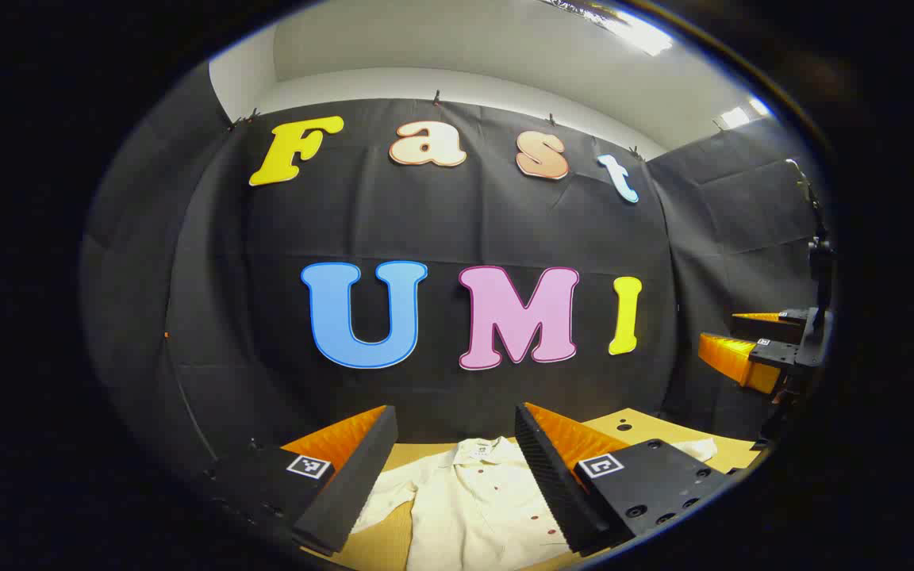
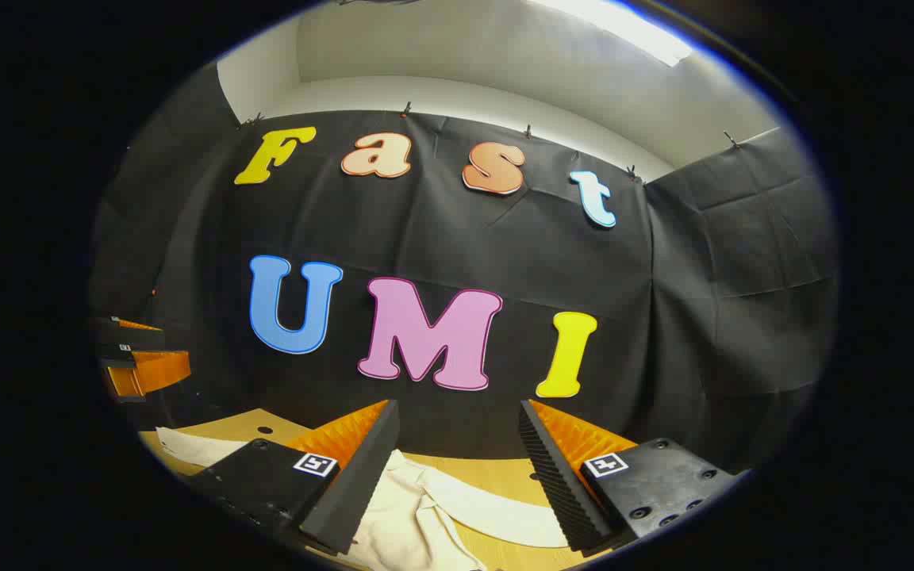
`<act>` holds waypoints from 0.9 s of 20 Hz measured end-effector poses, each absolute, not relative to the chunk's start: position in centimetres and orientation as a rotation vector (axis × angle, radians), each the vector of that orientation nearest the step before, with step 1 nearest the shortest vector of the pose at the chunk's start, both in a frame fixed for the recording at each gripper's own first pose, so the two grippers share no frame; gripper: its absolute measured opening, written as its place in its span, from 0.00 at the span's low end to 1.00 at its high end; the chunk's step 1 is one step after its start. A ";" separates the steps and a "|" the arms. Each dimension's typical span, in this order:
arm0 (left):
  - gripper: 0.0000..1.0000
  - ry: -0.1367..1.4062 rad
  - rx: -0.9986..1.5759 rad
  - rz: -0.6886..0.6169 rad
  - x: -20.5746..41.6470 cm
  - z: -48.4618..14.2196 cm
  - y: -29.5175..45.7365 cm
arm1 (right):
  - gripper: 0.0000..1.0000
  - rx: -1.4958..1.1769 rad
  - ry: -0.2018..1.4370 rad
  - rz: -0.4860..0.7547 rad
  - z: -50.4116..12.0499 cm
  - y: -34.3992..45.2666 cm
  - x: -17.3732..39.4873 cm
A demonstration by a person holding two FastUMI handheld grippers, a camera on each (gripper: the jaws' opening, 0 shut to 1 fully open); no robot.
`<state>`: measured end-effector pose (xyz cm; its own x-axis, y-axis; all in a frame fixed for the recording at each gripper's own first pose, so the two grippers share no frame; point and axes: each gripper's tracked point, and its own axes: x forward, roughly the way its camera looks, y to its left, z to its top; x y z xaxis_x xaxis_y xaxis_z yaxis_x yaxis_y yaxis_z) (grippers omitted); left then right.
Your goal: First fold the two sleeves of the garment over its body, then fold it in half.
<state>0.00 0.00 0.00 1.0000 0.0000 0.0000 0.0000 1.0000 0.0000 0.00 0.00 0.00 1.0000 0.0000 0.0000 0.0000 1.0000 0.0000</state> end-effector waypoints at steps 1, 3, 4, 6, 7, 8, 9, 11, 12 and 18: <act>0.97 0.000 0.000 0.002 0.0 -0.1 0.1 | 0.96 -0.001 0.006 -0.003 -0.2 -0.1 0.1; 0.98 0.002 -0.001 0.005 0.2 -0.1 0.1 | 0.96 0.001 0.013 -0.008 -0.4 -0.4 0.2; 0.98 0.003 -0.001 0.007 0.2 -0.2 0.0 | 0.96 0.003 0.013 -0.009 -0.5 -0.6 0.2; 0.98 0.006 0.001 0.020 0.3 -0.2 0.3 | 0.96 0.001 0.016 -0.013 -0.7 -0.8 0.4; 0.97 0.001 0.002 0.029 0.4 -0.2 0.5 | 0.96 -0.001 0.017 -0.015 -0.8 -1.0 0.5; 0.97 0.001 0.000 0.032 0.5 -0.1 0.5 | 0.96 -0.002 0.019 -0.018 -1.0 -1.1 0.6; 0.98 0.004 -0.001 0.032 0.5 -0.2 0.4 | 0.96 -0.004 0.024 -0.022 -1.2 -1.3 0.8; 0.97 0.006 0.003 0.034 0.7 -0.2 0.4 | 0.96 0.000 0.032 -0.025 -1.6 -1.5 0.9; 0.97 0.007 0.004 0.034 0.9 -0.1 0.4 | 0.96 0.003 0.037 -0.026 -1.8 -1.7 1.1; 0.97 0.023 0.016 0.025 1.3 -0.6 -0.6 | 0.96 -0.020 0.100 -0.034 -4.4 -3.1 2.7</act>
